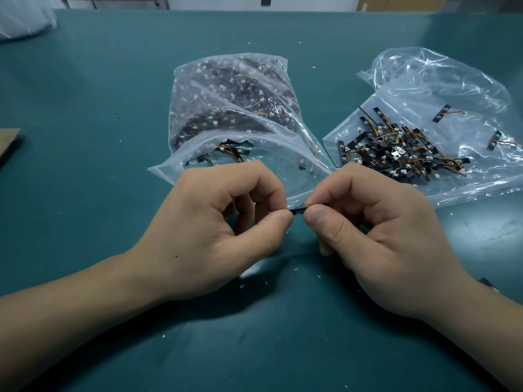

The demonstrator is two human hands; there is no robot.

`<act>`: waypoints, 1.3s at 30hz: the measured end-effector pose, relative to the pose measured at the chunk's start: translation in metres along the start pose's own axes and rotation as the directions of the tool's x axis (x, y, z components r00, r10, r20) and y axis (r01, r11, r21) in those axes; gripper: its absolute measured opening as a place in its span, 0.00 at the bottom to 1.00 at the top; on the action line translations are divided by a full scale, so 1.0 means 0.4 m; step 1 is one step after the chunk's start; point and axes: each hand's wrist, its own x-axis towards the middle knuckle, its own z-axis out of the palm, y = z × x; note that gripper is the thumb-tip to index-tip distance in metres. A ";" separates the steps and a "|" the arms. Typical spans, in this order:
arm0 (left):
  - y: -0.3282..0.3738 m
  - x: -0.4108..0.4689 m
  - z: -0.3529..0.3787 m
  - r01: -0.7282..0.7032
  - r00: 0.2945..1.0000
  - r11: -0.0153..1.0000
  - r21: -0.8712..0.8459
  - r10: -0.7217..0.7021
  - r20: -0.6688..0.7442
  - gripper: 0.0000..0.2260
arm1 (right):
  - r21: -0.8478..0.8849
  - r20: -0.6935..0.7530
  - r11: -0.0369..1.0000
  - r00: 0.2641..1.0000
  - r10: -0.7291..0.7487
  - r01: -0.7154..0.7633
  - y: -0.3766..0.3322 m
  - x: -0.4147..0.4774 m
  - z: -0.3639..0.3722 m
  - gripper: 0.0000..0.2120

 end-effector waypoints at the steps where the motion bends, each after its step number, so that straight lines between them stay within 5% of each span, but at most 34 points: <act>1: 0.000 0.000 0.001 -0.003 1.000 1.000 0.005 0.003 -0.002 0.03 | -0.001 0.005 1.000 1.000 0.000 0.000 0.000 0.000 0.000 0.04; 10: 0.002 0.000 0.003 0.002 1.000 1.000 0.021 -0.002 -0.002 0.03 | 0.077 0.015 0.997 0.999 0.030 -0.031 0.002 -0.002 0.001 0.04; 22: 0.002 0.001 0.000 0.023 0.996 1.000 -0.014 -0.021 0.089 0.04 | -0.054 0.019 0.998 0.999 -0.027 0.028 0.003 -0.004 0.003 0.03; 29: -0.003 -0.002 0.000 0.128 0.976 0.991 -0.049 -0.117 0.183 0.21 | -0.044 -0.019 0.999 0.999 -0.031 0.031 0.002 -0.005 0.005 0.01; 35: -0.001 0.004 0.000 0.133 0.978 0.990 -0.041 -0.125 0.168 0.16 | 0.044 -0.007 0.996 0.997 0.079 -0.079 0.004 -0.005 0.004 0.08; 39: 0.002 0.001 0.003 0.115 0.981 0.993 -0.028 -0.109 0.161 0.16 | -0.043 0.085 0.997 0.994 0.065 -0.061 0.008 0.003 0.002 0.09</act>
